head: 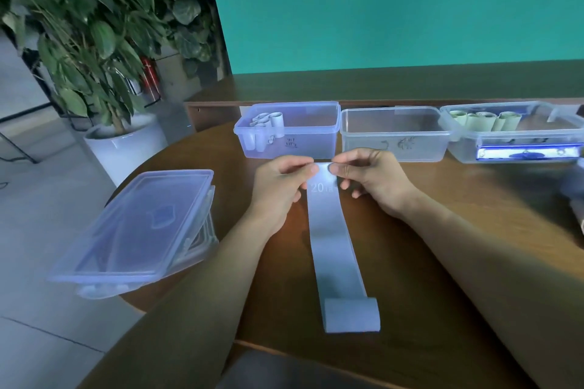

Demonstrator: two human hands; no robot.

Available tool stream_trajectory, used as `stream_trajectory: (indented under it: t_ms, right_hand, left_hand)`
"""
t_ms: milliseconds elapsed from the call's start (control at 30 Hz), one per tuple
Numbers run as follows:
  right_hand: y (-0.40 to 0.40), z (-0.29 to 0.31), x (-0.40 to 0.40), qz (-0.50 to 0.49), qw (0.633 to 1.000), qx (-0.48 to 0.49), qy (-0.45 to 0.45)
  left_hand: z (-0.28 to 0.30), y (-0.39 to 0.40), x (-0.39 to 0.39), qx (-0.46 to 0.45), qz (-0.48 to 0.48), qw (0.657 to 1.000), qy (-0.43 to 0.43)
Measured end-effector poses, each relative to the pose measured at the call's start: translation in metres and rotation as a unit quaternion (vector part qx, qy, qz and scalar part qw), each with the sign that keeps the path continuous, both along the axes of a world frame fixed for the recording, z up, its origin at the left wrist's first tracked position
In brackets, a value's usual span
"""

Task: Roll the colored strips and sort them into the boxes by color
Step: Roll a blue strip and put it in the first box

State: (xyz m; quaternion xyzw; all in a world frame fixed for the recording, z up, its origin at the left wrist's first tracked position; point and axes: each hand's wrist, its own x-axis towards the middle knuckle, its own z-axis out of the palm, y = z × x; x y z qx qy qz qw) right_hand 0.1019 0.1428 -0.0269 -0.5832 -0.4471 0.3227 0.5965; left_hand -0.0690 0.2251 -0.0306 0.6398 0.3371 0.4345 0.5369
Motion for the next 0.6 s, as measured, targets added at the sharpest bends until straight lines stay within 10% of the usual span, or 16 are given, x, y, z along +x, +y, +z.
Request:
stream_trajectory:
  t_ms: [600]
  right_hand:
    - [0.038,-0.005,-0.004,-0.081,0.988,-0.035,-0.129]
  left_hand:
    - [-0.005,0.041,0.025,0.022,0.129,0.991,0.022]
